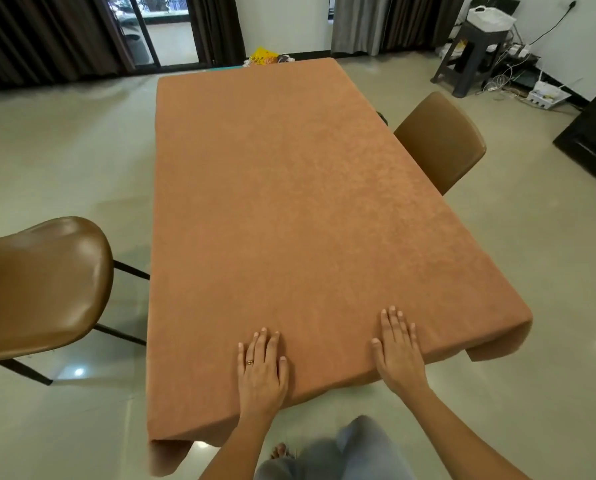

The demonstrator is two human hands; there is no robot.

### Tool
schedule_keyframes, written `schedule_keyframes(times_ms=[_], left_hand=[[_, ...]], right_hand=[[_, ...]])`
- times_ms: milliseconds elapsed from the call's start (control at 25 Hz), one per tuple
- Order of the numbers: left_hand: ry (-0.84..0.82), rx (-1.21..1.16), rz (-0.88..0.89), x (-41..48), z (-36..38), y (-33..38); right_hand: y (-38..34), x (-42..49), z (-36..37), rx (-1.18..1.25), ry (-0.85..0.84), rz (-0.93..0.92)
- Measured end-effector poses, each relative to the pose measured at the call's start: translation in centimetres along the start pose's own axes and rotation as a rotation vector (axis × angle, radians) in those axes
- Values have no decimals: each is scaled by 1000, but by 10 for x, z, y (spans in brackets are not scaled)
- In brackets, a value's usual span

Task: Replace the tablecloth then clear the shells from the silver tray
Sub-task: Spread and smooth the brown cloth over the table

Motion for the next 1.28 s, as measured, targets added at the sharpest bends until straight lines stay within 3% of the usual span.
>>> schedule_keyframes(times_ms=[200,360,720,880,1040,1280], left_hand=[[-19,-87,113,45,17,104],[-24,-95,0,51,40,136],[-39,-13,-97,48,47,143],[14,-92,-191,58,51,187],[-34,-140,24,65,69,272],[-102,-2,37,65,89,288]], right_hand=[[-46,22,12,25,-74,-261],[0,40,5,2,-111,-350],[216,66,-72,-45,-69,-73],[184,69,-63,-26,-135,-211],[127,62,-44,2,-198,-367],[193,84,-58,-60,-163,-340]])
Point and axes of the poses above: each hand's wrist, its own x-axis towards the middle knuckle, its own z-axis out of the palm, y = z × x, the point moved 3 cm from there along x, towards the middle knuckle, and after that the axes turned 2 degrees about x, right-handed, at the moved point
